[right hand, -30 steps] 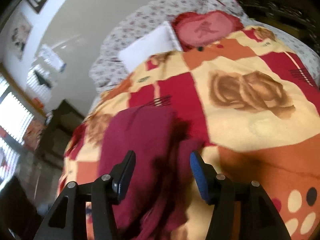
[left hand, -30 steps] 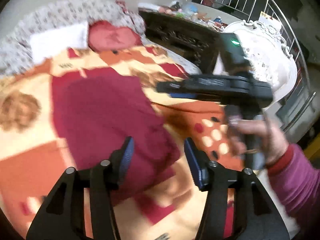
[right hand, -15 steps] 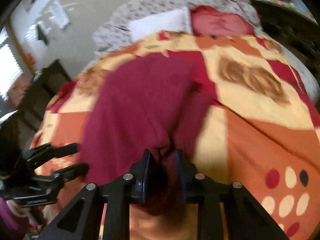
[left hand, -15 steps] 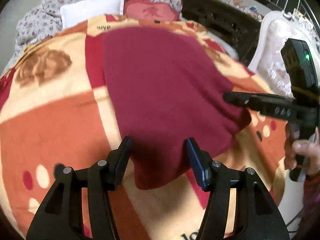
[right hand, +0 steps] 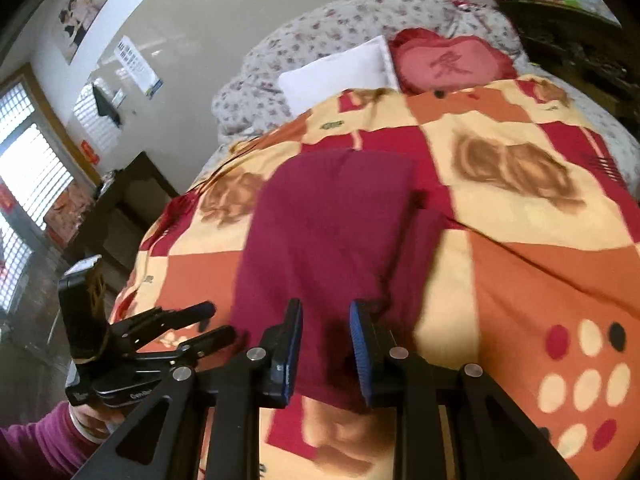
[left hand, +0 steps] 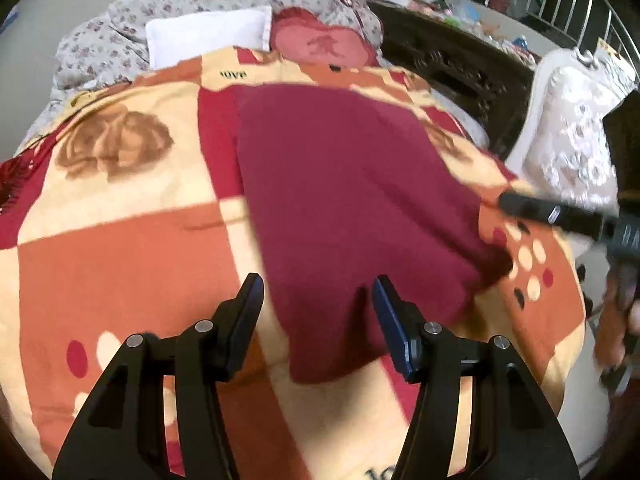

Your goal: Fold small clothes

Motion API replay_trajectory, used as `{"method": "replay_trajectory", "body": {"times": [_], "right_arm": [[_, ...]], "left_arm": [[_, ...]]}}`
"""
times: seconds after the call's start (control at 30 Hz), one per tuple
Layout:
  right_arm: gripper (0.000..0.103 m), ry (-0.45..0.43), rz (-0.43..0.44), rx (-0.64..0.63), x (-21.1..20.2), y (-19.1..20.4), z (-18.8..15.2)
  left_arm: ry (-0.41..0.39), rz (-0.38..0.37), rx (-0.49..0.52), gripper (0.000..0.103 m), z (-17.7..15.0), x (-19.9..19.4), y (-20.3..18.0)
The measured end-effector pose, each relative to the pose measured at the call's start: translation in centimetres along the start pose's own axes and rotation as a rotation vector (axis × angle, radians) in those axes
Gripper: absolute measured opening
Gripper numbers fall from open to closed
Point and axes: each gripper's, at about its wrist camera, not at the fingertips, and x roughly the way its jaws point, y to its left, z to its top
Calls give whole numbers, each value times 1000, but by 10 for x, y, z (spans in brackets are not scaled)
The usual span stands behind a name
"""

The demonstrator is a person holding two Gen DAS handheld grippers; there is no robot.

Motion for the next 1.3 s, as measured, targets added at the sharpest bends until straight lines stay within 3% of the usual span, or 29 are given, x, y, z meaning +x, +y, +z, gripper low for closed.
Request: {"method": "replay_trajectory", "body": {"times": [0.2,0.4,0.6,0.63,0.73,0.9,1.03,1.13,1.3], "right_arm": [[23,22,-68,25,38,-5,3],[23,14,16,159,53,-43,-8],[23,23,30,167,45,-38,-10],[25,20,26,163,39,-35,-9],[44,-14,32,142,23,-25,-7],[45,-51,-25,85,4,-13,-3],[48,-74,-57,144,2,-34,-2],[84,-57,-42,209,16,-55,-4],[85,-25,32,259,40,-73,-4]], "left_arm": [[0,49,-22,57,18,21,-6],[23,78,-2,65,19,40,-10],[37,75,-33,69,20,43,-6],[34,79,-29,69,20,42,-6],[30,85,-26,69,21,39,-7],[24,73,-49,69,23,34,-2],[13,5,-138,69,24,30,16],[32,-65,-227,73,27,36,31],[37,-150,-319,78,29,51,46]]}}
